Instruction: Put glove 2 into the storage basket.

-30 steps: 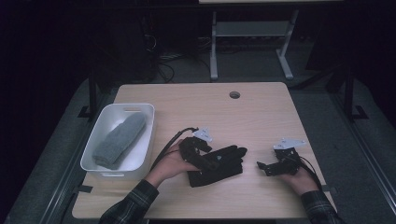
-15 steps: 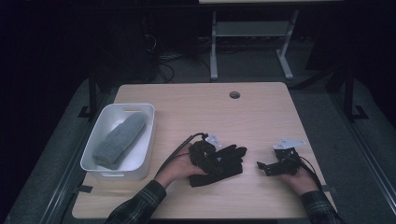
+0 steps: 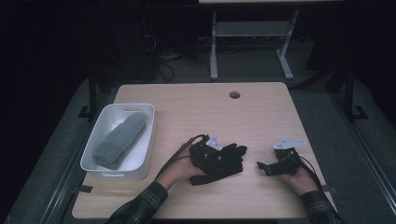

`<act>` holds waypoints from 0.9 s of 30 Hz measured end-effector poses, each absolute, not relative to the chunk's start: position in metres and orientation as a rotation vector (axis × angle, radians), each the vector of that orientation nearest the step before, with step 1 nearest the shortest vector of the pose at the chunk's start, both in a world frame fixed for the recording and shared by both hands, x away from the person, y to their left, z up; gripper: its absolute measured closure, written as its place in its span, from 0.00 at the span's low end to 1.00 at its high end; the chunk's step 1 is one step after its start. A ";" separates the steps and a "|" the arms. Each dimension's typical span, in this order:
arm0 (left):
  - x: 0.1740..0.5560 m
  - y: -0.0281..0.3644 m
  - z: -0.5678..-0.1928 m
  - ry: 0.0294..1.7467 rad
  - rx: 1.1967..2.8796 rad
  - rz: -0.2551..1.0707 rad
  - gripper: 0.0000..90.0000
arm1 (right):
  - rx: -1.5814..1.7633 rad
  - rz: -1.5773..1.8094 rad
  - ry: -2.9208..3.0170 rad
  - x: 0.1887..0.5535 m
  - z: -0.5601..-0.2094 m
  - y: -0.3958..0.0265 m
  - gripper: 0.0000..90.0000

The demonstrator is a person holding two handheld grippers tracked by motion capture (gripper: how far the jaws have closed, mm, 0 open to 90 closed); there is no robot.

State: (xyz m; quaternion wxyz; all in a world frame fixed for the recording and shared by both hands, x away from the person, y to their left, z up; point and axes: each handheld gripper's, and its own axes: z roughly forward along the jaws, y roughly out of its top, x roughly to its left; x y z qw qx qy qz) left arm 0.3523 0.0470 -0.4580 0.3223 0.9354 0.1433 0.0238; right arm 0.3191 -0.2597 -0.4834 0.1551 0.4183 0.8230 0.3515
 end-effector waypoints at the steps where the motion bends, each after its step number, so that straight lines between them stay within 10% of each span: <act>1: 0.352 0.047 -0.459 0.380 2.446 0.067 0.14 | 1.198 1.007 2.358 0.319 -0.483 -0.260 0.05; 27: 0.363 0.061 -0.462 0.451 2.419 -0.007 0.24 | 1.197 1.008 2.359 0.319 -0.483 -0.260 0.05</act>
